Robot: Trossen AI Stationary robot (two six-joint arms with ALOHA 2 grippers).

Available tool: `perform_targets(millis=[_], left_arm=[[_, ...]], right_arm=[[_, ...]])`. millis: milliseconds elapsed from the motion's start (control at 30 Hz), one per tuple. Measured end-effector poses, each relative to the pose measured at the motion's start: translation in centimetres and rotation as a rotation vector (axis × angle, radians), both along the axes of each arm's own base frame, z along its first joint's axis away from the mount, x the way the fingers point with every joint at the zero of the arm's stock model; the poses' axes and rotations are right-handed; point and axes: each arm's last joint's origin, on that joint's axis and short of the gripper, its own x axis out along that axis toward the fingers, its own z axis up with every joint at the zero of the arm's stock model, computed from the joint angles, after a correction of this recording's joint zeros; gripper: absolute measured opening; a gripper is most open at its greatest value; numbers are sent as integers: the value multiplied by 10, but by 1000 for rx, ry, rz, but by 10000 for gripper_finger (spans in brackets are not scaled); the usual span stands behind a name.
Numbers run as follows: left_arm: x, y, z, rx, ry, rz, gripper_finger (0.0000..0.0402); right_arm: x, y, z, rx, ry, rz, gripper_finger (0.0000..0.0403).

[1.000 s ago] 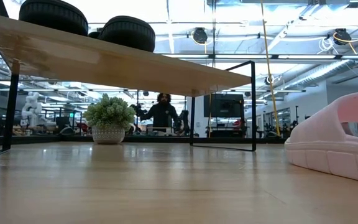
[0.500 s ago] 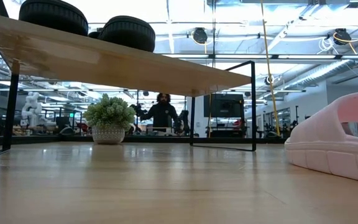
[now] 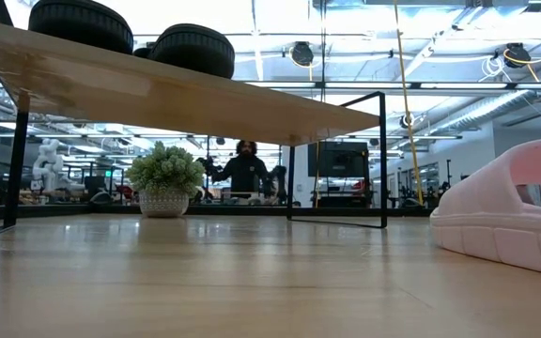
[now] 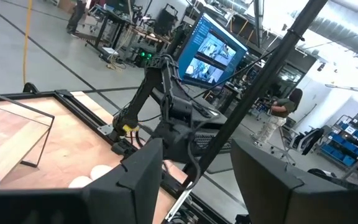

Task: Pick and place slides into the shelf
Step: Put the left pink slide on the shelf

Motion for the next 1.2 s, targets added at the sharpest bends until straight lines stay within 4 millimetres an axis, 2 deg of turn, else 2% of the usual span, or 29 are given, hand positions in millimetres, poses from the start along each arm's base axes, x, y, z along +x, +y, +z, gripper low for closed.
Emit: perform_targets(millis=[233, 433, 600, 1200], left_arm=[[0, 0, 0, 1, 0, 0, 191], [0, 0, 0, 5, 2, 0, 191], [0, 0, 0, 6, 2, 0, 191], [0, 0, 0, 29, 12, 0, 191]], right_arm=[[-6, -6, -27, -56, 98, -84, 178], [-9, -9, -46, -41, 110, -130, 178], [-9, -10, -52, -35, 99, -136, 178], [-12, -31, -76, -113, 122, -243, 178]])
